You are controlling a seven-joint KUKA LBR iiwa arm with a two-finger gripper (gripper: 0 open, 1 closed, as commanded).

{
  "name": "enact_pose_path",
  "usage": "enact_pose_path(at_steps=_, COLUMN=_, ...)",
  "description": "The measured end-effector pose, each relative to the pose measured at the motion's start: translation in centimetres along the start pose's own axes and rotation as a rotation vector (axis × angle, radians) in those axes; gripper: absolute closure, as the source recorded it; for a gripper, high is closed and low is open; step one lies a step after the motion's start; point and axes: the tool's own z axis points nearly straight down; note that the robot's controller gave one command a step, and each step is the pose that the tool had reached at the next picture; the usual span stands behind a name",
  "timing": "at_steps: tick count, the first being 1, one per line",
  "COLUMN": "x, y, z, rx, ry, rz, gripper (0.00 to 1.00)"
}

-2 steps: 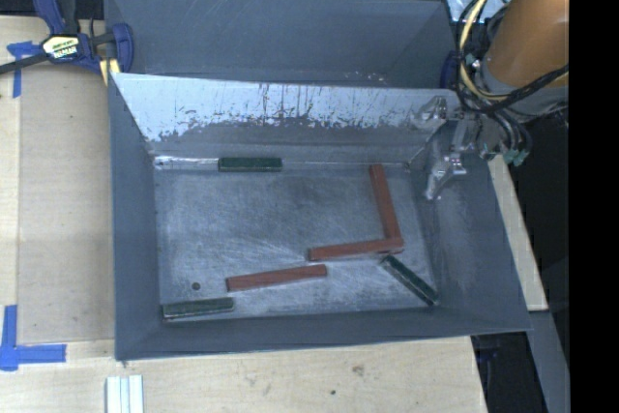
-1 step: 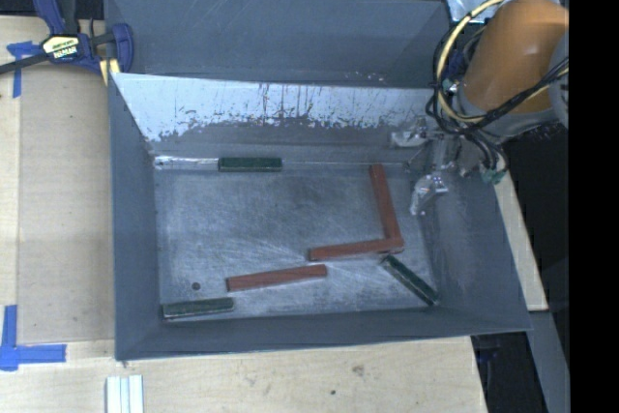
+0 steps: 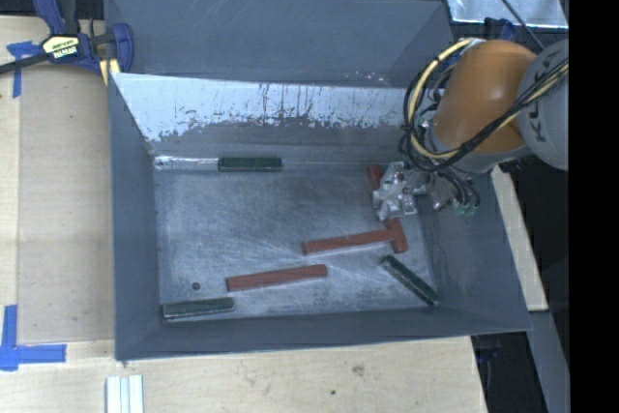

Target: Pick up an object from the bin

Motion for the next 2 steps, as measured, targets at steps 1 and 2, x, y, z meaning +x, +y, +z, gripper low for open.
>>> enact_pose_path(at_steps=1, x=0.01, y=0.05, z=0.03, rx=0.000, ry=0.001, rz=-0.001, gripper=0.00)
enact_pose_path(at_steps=2, x=0.01, y=0.05, z=0.03, rx=0.000, ry=0.001, rz=-0.002, gripper=0.00)
